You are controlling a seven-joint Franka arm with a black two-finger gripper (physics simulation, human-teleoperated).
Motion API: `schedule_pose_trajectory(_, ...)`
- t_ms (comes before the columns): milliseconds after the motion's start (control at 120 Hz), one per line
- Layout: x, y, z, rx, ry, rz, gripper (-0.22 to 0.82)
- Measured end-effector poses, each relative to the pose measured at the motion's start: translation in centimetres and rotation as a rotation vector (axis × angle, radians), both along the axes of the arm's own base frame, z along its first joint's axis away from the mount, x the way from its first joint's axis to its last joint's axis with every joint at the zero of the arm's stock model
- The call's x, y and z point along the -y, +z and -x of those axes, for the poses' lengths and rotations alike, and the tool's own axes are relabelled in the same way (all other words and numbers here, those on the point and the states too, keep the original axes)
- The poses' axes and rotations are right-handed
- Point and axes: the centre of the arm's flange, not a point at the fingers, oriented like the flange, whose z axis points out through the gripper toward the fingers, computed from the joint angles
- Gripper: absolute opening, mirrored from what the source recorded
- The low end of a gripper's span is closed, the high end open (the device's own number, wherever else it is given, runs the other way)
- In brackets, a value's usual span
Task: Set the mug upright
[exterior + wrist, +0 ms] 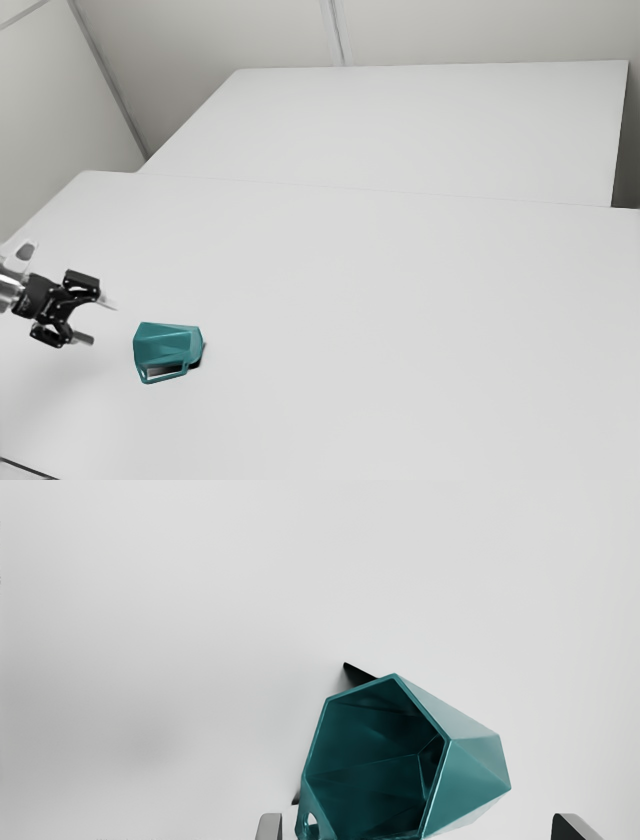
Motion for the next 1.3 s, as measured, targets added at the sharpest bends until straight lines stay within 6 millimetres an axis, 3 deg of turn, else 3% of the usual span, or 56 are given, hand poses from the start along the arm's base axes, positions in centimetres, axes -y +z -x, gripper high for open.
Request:
schedule_pose_trajectory(225, 0.4, -2.4, 0.6, 0.022, -0.126, 0.027, 0.59)
schedule_pose_trajectory(467, 1.8, -2.8, -0.2, 0.102, -0.228, 0.051, 0.59)
schedule_pose_trajectory(1167, 5.4, -5.9, -2.0, 0.244, -0.281, 0.108, 0.58)
schedule_pose_trajectory(1300, 6.1, -6.1, -2.6, 0.260, -0.301, 0.105, 0.54)
